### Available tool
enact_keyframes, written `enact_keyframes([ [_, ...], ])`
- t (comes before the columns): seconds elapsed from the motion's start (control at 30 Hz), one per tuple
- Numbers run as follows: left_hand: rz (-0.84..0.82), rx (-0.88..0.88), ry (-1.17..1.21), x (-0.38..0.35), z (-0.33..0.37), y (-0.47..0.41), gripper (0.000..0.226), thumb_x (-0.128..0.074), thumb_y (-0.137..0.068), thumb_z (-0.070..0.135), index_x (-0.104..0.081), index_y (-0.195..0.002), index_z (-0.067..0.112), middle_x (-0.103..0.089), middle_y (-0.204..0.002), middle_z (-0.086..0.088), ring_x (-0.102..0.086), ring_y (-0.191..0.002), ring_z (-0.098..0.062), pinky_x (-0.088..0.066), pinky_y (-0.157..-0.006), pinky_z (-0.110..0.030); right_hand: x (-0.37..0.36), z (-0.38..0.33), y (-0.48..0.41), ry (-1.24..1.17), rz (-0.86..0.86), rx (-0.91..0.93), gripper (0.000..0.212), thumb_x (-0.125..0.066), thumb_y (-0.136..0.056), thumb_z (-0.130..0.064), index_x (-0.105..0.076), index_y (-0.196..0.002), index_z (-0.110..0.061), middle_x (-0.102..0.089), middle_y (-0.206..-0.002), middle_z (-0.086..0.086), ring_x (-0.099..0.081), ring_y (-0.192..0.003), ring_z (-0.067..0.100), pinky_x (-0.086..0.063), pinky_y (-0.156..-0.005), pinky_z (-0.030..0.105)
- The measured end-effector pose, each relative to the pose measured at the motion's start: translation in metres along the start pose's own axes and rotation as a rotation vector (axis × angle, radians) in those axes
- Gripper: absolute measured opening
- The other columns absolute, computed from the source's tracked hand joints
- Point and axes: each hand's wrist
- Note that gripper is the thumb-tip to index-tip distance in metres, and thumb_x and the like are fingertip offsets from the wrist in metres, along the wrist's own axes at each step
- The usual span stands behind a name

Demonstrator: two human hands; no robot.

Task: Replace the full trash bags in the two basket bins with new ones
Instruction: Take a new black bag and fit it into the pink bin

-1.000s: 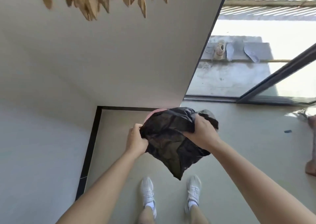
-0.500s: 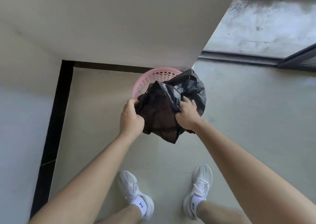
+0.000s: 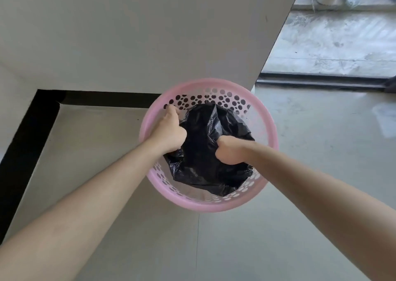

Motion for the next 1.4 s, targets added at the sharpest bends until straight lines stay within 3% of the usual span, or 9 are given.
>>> enact_keyframes([
  [0.2,0.045,-0.120,-0.271,0.007,0.010,-0.007,0.059,-0.037,-0.082,-0.002,-0.020,-0.137,0.007,-0.047,-0.070,-0.008,-0.046,-0.057,-0.022,-0.036,-0.050,-0.032,0.022,-0.003,0.008,0.242,0.080,0.058,0.018,-0.040,-0.097,-0.009,-0.051,-0.110,-0.005,-0.047,-0.086,0.003,-0.050,-0.079,0.022,-0.043,-0.062,0.021],
  [0.33,0.260,-0.223,-0.045,0.039,0.013,0.022,0.040,-0.038,-0.077,-0.008,-0.035,-0.113,0.009,-0.054,-0.109,-0.011,-0.053,-0.096,-0.030,-0.048,-0.083,-0.042,0.043,0.001,0.043,-0.029,0.384,0.124,0.020,-0.045,-0.091,-0.008,-0.059,-0.105,-0.005,-0.057,-0.092,0.006,-0.054,-0.093,0.027,-0.038,-0.071,0.030],
  [0.47,0.714,-0.319,-0.174,0.057,-0.012,0.032,0.036,-0.042,-0.079,-0.008,-0.053,-0.107,0.012,-0.058,-0.104,-0.008,-0.052,-0.094,-0.029,-0.039,-0.071,-0.037,0.048,0.027,0.061,-0.051,0.814,0.155,0.014,-0.042,-0.085,-0.006,-0.054,-0.085,-0.013,-0.058,-0.087,0.011,-0.053,-0.086,0.033,-0.045,-0.069,0.037],
  [0.57,0.806,-0.264,-0.227,0.073,-0.032,0.021,0.032,-0.040,-0.083,-0.006,-0.055,-0.106,0.011,-0.063,-0.088,-0.012,-0.048,-0.075,-0.030,-0.035,-0.064,-0.037,0.057,0.050,0.064,0.128,1.012,0.173,0.017,-0.043,-0.088,-0.010,-0.058,-0.096,-0.013,-0.063,-0.093,0.010,-0.052,-0.081,0.030,-0.043,-0.065,0.038],
  [0.8,0.569,-0.285,-0.082,0.077,-0.051,0.003,0.023,-0.045,-0.097,0.037,-0.054,-0.092,0.016,-0.063,-0.077,-0.001,-0.058,-0.075,-0.027,-0.044,-0.067,-0.037,0.064,0.065,0.063,0.323,0.996,0.417,0.043,-0.043,-0.096,-0.059,-0.047,-0.114,-0.020,-0.060,-0.099,-0.002,-0.058,-0.069,0.024,-0.047,-0.061,0.036],
  [0.97,0.472,-0.214,0.291,0.077,-0.051,-0.021,0.023,-0.063,-0.092,0.034,-0.073,-0.086,0.014,-0.070,-0.085,0.001,-0.062,-0.082,-0.017,-0.043,-0.075,-0.025,0.072,0.054,0.034,0.325,1.123,0.400,0.041,-0.035,-0.103,-0.049,-0.060,-0.090,-0.018,-0.057,-0.083,0.000,-0.056,-0.068,0.026,-0.039,-0.056,0.031],
  [1.1,0.298,-0.007,0.698,0.077,-0.045,-0.039,0.008,-0.076,-0.081,0.026,-0.075,-0.083,0.018,-0.072,-0.081,-0.001,-0.069,-0.074,-0.018,-0.053,-0.066,-0.022,0.095,0.047,0.013,0.025,1.072,0.019,0.047,-0.042,-0.097,-0.042,-0.051,-0.066,-0.008,-0.053,-0.065,0.008,-0.050,-0.070,0.032,-0.032,-0.053,0.031],
  [1.23,0.170,0.127,0.873,0.060,-0.040,-0.048,0.014,-0.077,-0.080,0.018,-0.073,-0.090,0.010,-0.073,-0.086,-0.012,-0.069,-0.060,-0.017,-0.053,-0.053,-0.021,0.105,0.051,-0.010,-0.278,0.917,-0.066,0.047,-0.052,-0.090,-0.041,-0.062,-0.067,-0.001,-0.055,-0.065,0.011,-0.051,-0.069,0.028,-0.038,-0.058,0.031],
  [1.4,-0.195,0.087,1.046,0.056,-0.036,-0.052,0.028,-0.066,-0.084,0.040,-0.076,-0.082,0.014,-0.075,-0.084,-0.006,-0.071,-0.070,-0.019,-0.055,-0.072,-0.028,0.107,0.059,-0.025,-0.598,0.744,-0.117,0.037,-0.059,-0.088,-0.040,-0.068,-0.078,-0.006,-0.060,-0.065,0.010,-0.053,-0.058,0.021,-0.043,-0.059,0.031],
])
Point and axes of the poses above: each hand's wrist, its own y-axis away from the middle knuckle, its own x-axis out of the back of the hand, z = x × y
